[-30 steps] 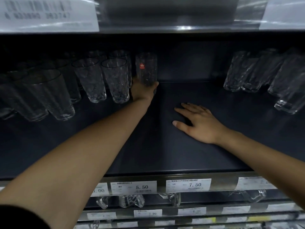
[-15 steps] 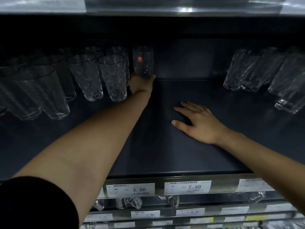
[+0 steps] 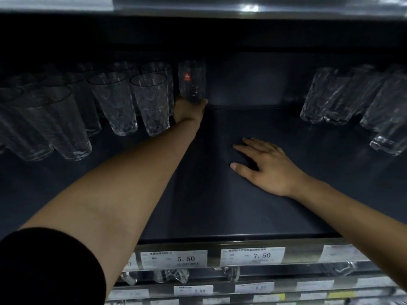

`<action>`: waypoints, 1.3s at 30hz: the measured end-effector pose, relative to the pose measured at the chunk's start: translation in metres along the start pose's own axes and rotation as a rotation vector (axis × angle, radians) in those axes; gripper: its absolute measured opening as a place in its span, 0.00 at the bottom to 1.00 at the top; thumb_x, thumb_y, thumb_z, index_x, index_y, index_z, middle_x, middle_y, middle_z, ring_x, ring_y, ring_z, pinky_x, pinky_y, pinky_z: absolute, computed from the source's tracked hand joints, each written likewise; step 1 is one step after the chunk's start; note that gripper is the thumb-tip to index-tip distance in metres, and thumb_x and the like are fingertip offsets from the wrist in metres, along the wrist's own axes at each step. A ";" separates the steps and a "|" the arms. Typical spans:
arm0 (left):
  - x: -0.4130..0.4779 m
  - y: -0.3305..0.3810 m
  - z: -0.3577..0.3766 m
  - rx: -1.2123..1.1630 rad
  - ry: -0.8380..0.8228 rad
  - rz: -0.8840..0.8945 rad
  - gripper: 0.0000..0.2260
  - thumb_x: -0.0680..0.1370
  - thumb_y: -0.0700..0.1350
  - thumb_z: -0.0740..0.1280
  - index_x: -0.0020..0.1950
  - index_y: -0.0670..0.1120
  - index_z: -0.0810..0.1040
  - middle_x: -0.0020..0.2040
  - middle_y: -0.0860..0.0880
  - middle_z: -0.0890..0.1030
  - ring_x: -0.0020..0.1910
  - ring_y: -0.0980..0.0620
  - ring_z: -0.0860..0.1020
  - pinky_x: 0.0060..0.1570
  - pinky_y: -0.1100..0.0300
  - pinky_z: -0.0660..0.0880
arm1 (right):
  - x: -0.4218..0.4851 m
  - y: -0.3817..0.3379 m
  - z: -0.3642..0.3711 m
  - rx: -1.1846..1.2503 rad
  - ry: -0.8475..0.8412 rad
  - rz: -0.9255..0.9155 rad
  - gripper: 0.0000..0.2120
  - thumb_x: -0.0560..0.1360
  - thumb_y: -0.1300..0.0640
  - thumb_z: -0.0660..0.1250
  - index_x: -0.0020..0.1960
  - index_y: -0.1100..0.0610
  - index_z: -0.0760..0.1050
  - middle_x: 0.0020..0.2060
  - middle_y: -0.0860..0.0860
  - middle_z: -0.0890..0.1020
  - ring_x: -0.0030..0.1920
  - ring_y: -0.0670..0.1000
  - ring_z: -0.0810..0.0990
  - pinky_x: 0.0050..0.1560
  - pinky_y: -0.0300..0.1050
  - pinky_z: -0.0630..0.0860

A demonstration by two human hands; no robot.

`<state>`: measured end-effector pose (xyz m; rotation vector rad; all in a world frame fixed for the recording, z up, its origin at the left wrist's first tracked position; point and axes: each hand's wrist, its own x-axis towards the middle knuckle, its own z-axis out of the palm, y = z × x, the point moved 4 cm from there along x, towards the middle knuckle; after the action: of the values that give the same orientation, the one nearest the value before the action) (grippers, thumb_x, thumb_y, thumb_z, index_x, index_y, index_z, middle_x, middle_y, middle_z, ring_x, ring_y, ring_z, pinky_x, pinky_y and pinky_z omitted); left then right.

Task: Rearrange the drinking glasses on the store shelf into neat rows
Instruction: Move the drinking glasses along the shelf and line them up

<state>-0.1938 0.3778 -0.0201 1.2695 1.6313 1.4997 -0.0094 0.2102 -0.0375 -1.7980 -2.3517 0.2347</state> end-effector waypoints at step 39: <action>-0.207 0.072 -0.017 -0.225 -0.684 -0.050 0.05 0.79 0.40 0.67 0.53 0.45 0.81 0.53 0.47 0.84 0.52 0.55 0.83 0.55 0.58 0.79 | -0.132 0.080 -0.073 1.015 0.506 0.381 0.06 0.77 0.61 0.70 0.52 0.52 0.80 0.50 0.56 0.86 0.49 0.51 0.85 0.54 0.45 0.79</action>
<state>-0.1117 0.1770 0.0148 1.3929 1.0096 1.0141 0.1168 0.1053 0.0095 -1.4724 -1.1579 0.7477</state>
